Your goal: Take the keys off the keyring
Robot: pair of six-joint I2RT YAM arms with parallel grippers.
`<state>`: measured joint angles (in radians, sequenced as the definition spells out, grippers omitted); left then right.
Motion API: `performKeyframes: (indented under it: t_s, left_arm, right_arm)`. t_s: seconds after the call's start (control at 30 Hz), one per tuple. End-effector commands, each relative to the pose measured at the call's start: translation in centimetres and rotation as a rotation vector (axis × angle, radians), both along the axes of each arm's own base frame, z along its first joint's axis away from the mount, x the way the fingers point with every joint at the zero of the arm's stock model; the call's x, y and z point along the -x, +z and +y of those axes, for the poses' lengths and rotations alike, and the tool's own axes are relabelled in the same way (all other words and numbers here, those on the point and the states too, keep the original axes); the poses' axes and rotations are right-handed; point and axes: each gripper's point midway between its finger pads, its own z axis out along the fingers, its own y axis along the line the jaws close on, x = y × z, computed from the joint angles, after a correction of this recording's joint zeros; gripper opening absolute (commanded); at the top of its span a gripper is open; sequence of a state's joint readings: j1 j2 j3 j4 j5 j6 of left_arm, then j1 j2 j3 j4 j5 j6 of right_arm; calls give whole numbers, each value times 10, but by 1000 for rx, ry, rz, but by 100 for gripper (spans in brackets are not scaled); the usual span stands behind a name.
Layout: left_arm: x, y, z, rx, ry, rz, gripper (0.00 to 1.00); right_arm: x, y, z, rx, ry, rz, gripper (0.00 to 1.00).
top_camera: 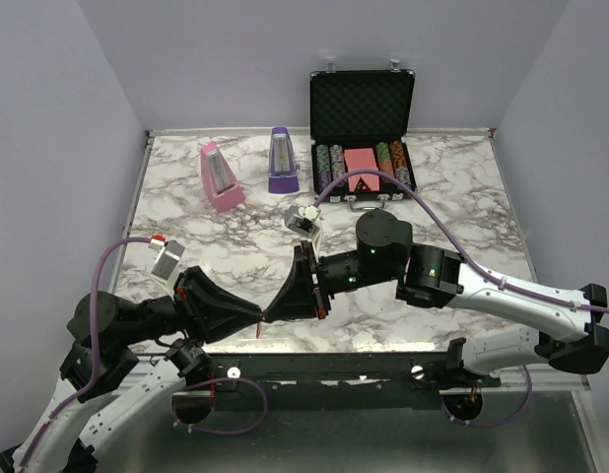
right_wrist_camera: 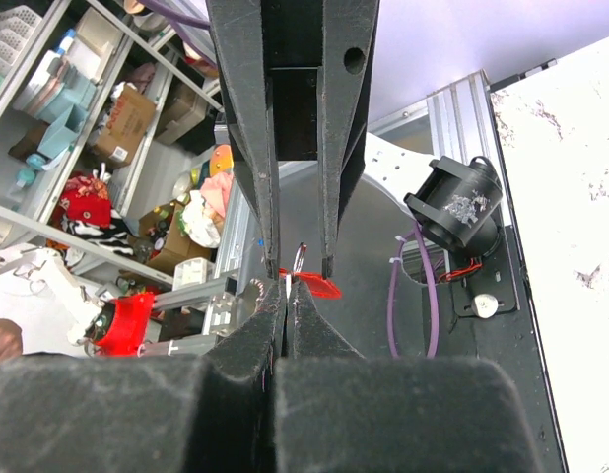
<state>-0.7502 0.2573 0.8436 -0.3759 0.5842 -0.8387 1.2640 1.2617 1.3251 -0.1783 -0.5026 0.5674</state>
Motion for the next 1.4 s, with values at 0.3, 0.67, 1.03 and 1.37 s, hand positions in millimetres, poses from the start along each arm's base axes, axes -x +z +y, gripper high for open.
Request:
performKeyframes:
  t_s: [0.3, 0.67, 1.03, 1.37]
  left_arm:
    - [11, 3, 2, -10, -44, -14, 20]
    - [15, 4, 6, -21, -44, -35, 0]
    - [17, -6, 11, -225, -67, -95, 0]
    - [7, -24, 11, -417, -93, -133, 0]
  right_arm:
    - [-5, 16, 7, -50, -28, -24, 1]
    - [-3, 14, 7, -41, -17, -9, 1]
    - [8, -17, 10, 115, 64, 46, 1]
    - [13, -35, 10, 201, 90, 84, 1]
